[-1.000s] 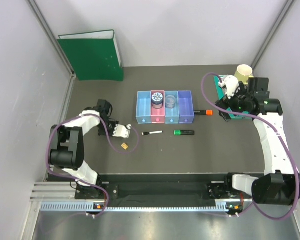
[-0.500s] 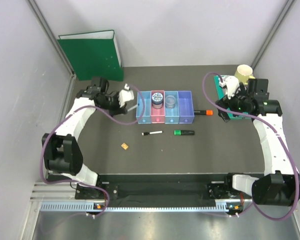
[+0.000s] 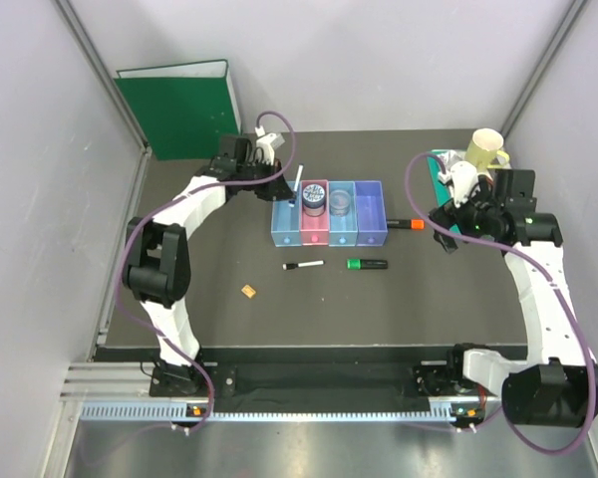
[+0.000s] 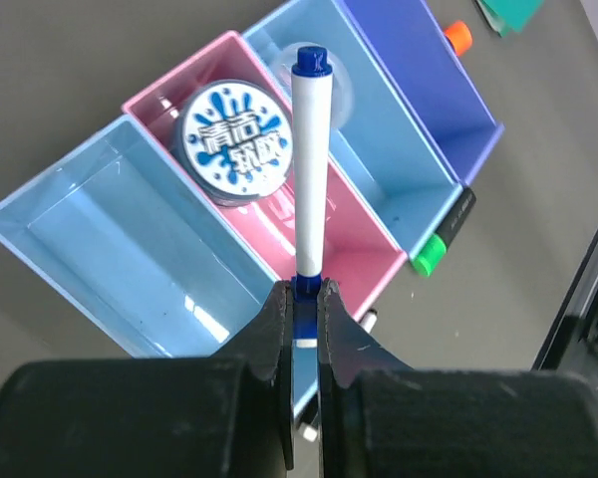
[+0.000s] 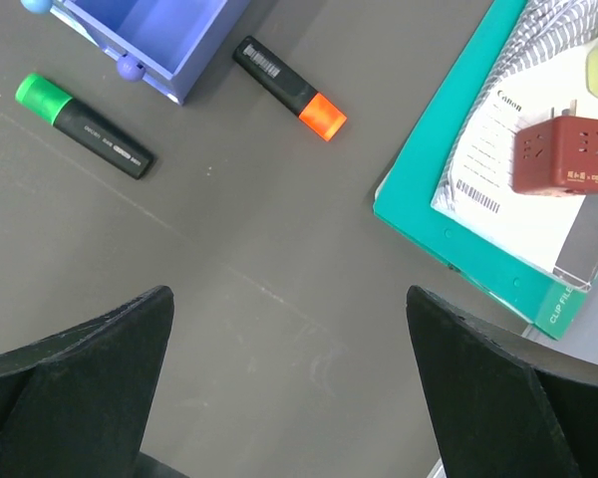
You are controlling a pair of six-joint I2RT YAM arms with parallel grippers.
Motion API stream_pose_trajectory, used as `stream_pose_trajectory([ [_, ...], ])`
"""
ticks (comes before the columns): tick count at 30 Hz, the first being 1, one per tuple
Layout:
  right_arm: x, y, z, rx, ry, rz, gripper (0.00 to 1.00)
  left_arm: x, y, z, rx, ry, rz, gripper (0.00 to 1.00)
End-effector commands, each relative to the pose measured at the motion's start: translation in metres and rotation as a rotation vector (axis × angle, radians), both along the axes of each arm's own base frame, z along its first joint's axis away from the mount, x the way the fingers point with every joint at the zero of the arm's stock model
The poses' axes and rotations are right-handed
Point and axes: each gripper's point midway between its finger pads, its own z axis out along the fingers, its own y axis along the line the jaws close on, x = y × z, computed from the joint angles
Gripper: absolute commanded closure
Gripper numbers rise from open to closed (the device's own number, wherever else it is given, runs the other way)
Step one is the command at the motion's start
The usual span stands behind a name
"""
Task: Sort the stationery into containers
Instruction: Pick up the pen from the center of the board, then place the pen in the storage box.
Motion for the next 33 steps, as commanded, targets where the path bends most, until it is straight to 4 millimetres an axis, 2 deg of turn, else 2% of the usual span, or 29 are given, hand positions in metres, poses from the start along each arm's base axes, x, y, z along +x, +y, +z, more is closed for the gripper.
stream_pose_trajectory([
  [1,0.000,0.000,0.017,0.010,-0.080,-0.001,0.01,0.032,-0.002,0.018,-0.059,-0.002,0.157,1.00],
  [6,-0.002,0.001,0.016,0.010,-0.083,0.009,0.00,0.028,0.013,-0.014,0.044,0.030,0.210,1.00],
  [12,0.001,0.004,0.016,0.034,-0.076,0.012,0.00,0.024,0.029,-0.030,0.157,0.028,0.269,1.00],
  [16,0.002,0.006,0.016,0.039,-0.075,0.018,0.00,0.016,0.032,-0.040,0.217,0.044,0.263,1.00],
  [19,0.005,0.005,0.005,0.017,-0.062,0.052,0.00,0.011,0.031,-0.045,0.236,0.057,0.257,1.00],
  [21,0.007,0.004,-0.013,-0.007,-0.025,0.081,0.00,0.008,0.031,-0.048,0.240,0.063,0.255,1.00],
  [23,0.013,-0.001,-0.031,-0.063,0.022,0.126,0.00,0.006,0.031,-0.050,0.243,0.067,0.250,0.93],
  [24,0.015,-0.003,-0.037,-0.084,0.042,0.145,0.00,0.005,0.031,-0.049,0.243,0.066,0.248,0.82],
  [27,0.023,-0.012,-0.055,-0.169,0.098,0.235,0.01,0.003,0.032,-0.051,0.248,0.072,0.248,0.67],
  [33,0.073,-0.021,-0.056,-0.293,0.081,0.328,0.00,0.004,0.032,-0.048,0.243,0.064,0.249,0.60],
])
